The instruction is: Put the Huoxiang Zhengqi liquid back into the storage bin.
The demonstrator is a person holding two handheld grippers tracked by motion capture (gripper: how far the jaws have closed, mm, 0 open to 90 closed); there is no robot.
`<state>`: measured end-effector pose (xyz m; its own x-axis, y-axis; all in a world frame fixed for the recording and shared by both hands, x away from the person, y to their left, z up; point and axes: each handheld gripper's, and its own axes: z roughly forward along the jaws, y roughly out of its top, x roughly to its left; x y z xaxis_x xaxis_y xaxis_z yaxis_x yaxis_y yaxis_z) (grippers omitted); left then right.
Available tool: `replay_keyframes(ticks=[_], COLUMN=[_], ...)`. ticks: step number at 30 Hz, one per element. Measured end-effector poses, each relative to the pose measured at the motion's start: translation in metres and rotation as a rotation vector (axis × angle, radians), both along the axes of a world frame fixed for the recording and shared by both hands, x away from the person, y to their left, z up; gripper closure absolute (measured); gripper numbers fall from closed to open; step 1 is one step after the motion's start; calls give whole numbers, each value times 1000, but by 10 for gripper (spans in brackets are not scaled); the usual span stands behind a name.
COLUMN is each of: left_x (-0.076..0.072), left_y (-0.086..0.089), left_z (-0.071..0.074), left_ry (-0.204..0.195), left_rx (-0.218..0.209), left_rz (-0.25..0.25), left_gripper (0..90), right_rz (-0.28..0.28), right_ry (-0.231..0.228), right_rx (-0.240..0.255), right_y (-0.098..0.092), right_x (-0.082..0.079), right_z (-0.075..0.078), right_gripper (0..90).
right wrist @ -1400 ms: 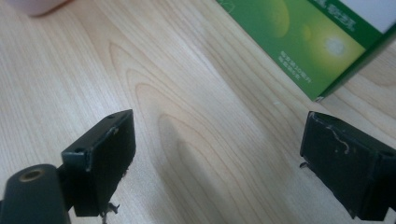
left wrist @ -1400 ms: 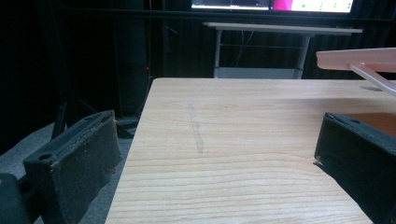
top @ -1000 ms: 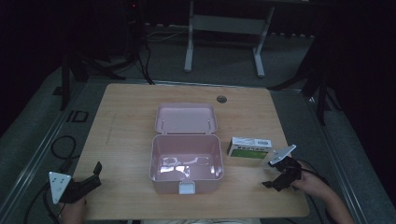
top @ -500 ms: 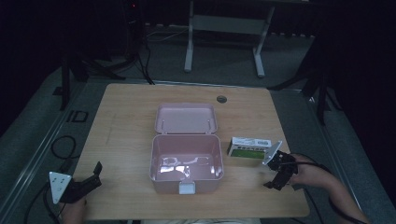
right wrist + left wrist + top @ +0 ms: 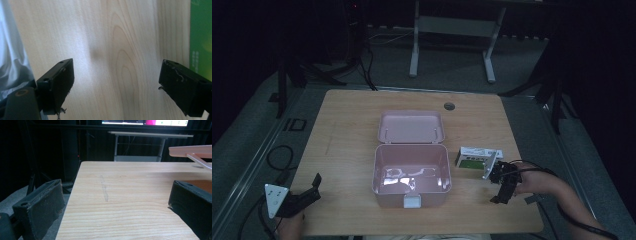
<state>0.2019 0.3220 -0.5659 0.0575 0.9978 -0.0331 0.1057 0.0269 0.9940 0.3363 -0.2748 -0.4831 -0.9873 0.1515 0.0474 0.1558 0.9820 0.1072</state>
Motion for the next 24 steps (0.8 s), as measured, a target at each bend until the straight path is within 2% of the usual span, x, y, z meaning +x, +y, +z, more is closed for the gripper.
replay_keyframes(ticks=[1, 3, 16, 19, 22, 24], left_x=[0, 0, 0, 0, 0, 0], left_y=[0, 0, 0, 0, 0, 0], left_z=[0, 0, 0, 0, 0, 0], left_ry=[0, -1, -1, 0, 0, 0], left_rx=[0, -1, -1, -1, -2, -2], left_rz=[0, 0, -2, -2, -2, -2], left_gripper=[2, 2, 2, 2, 2, 2], right_rz=[29, 47, 133, 159, 165, 174], right_ry=[5, 12, 28, 36, 13, 4], right_rx=[-7, -9, -56, -59, -73, -60], right_y=[7, 12, 42, 45, 48, 49], right_x=[0, 0, 3, 4, 6, 8], right_z=[3, 5, 19, 27, 38, 47], right_gripper=[130, 130, 137, 136, 139, 148])
